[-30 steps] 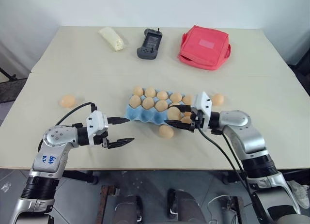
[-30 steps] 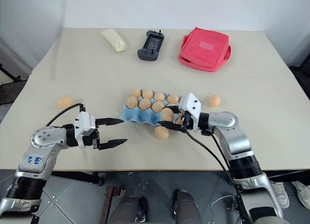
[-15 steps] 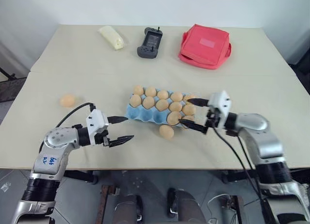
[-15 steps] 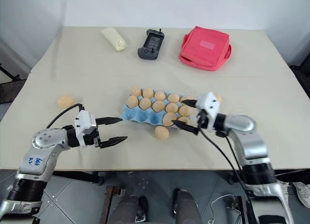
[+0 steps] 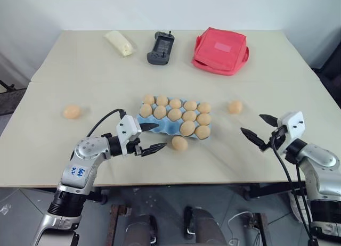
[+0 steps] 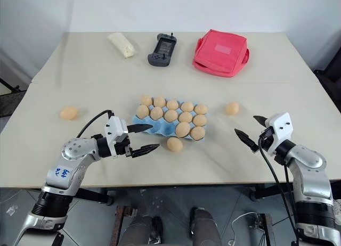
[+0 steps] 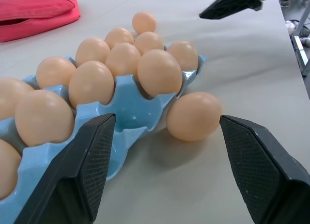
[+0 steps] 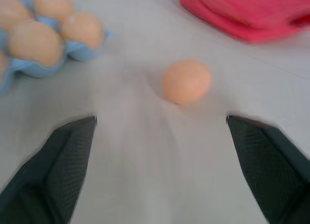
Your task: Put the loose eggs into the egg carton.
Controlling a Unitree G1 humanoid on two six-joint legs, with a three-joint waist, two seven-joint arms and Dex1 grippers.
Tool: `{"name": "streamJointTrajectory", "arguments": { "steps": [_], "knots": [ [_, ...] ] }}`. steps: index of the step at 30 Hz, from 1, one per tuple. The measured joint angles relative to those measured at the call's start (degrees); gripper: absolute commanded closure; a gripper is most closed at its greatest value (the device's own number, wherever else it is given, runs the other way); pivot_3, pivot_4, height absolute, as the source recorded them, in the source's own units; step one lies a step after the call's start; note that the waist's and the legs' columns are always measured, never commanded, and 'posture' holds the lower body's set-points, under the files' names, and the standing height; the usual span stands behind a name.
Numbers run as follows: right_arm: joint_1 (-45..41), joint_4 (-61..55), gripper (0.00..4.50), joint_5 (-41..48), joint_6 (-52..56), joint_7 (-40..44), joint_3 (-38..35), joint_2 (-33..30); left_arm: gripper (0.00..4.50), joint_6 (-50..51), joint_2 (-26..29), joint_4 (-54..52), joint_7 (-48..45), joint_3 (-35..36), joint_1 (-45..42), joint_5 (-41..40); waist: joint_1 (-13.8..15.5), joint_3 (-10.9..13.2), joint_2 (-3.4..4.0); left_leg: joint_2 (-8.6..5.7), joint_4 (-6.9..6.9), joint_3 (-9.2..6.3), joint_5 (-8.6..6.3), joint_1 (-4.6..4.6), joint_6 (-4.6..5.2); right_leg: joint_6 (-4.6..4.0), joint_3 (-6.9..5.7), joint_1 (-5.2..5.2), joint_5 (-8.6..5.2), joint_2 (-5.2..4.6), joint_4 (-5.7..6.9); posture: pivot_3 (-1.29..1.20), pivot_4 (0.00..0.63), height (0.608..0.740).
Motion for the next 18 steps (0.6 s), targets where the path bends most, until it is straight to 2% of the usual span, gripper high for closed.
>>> {"name": "streamJointTrajectory", "arguments": {
  "steps": [6,12,15,18],
  "knots": [
    [-14.84,10.69,0.01,-3.47,2.24,-3.54,5.0,1.99,0.84,0.05,1.23,-1.3,-0.38,0.85,1.03,-0.05,0.11,0.01,0.01,0.12,-0.03,-0.06,0.13,0.0,-0.07,-0.25,-0.08,-0.02,0.22,0.03,0.02,0.0,0.15,0.74],
    [-29.66,31.49,0.01,-8.49,2.18,-6.76,9.33,4.28,0.84,0.21,2.61,-2.32,-0.49,2.49,2.8,-0.26,0.11,0.03,0.05,0.12,-0.04,-0.06,0.39,-0.16,-0.14,-0.27,-0.11,-0.15,0.24,0.02,-0.04,0.0,0.15,0.74],
    [-33.29,40.1,0.01,-11.43,-0.02,-9.04,10.95,4.39,0.84,0.42,2.83,-3.18,-0.18,3.33,3.87,-0.29,0.2,0.03,0.06,0.12,-0.09,-0.07,0.38,-0.27,-0.14,-0.23,-0.15,-0.18,0.26,0.03,-0.1,0.0,0.15,0.74],
    [-35.33,46.92,0.61,-12.96,-1.88,-9.86,10.98,4.67,0.84,0.61,2.89,-4.08,0.08,3.96,4.53,-0.36,0.1,0.03,0.06,0.11,-0.1,-0.03,0.38,-0.35,-0.12,-0.14,-0.14,-0.18,0.31,0.06,-0.12,0.0,0.15,0.74]
  ]
}}
